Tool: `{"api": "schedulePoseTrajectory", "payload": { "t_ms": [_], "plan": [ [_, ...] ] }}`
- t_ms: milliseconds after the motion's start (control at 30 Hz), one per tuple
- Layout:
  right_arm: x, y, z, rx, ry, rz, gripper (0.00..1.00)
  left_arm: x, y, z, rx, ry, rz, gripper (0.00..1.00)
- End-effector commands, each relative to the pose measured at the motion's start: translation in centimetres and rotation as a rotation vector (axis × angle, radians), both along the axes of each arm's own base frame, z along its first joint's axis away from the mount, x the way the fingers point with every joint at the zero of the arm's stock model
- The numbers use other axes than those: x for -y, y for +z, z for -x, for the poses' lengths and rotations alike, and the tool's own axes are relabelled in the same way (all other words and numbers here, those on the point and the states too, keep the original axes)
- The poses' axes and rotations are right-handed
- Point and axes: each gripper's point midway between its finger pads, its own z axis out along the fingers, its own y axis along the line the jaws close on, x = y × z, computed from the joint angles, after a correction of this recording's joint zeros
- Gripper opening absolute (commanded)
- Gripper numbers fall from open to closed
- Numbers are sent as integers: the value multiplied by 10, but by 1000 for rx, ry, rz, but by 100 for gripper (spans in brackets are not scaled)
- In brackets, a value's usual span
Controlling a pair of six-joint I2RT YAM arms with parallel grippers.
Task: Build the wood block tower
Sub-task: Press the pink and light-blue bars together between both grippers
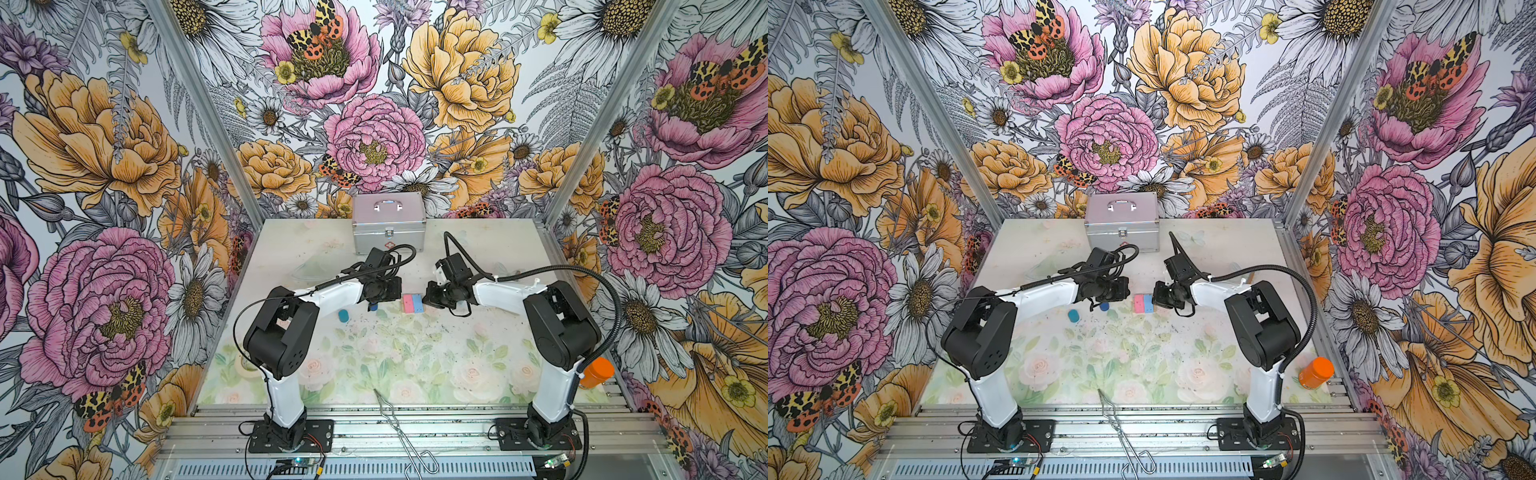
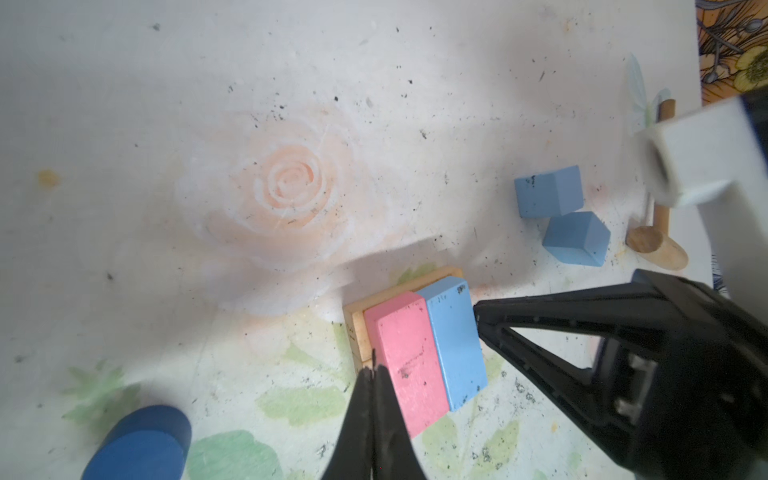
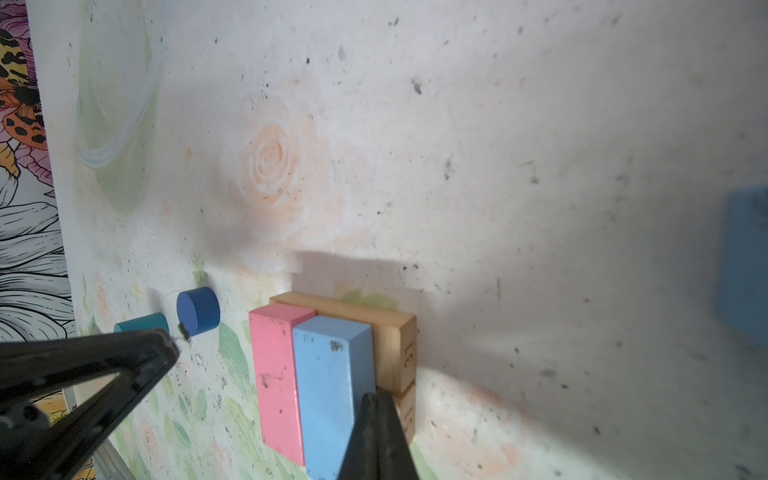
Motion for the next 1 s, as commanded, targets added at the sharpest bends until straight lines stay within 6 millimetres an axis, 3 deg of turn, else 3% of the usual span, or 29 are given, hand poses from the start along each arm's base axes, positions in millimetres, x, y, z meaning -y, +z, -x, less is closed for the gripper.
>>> {"api": "schedulePoseTrajectory", "payload": {
  "t_ms": [0,967],
  "plan": [
    [2,10,-4,37,-15,-9,0,2,-2,-5,-5,7,-1,0],
    [2,10,-2,33,-16,-8,0,20,-14,-5,-33,-36,7,0]
  ]
}}
